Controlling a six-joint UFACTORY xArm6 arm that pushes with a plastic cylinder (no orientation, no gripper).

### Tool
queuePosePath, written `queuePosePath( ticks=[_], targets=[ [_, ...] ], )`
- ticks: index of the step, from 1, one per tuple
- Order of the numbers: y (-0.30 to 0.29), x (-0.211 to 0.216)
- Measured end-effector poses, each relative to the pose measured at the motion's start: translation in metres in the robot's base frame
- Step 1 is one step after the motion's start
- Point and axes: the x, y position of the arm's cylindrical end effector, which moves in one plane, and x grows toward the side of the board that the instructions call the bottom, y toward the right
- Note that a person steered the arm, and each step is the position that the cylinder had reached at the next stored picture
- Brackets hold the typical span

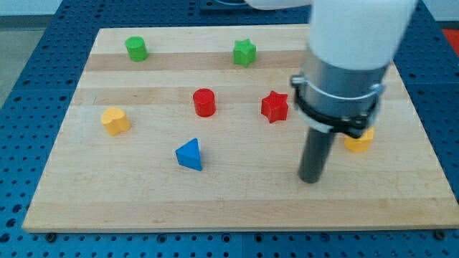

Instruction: Move the yellow hexagon to the right center of the board

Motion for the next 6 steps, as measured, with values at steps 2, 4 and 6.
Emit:
queuePosePath(
  ticks=[2,4,6],
  targets=[
    [0.054,-0.035],
    [0.060,-0.053],
    [0.104,-0.061]
  ],
)
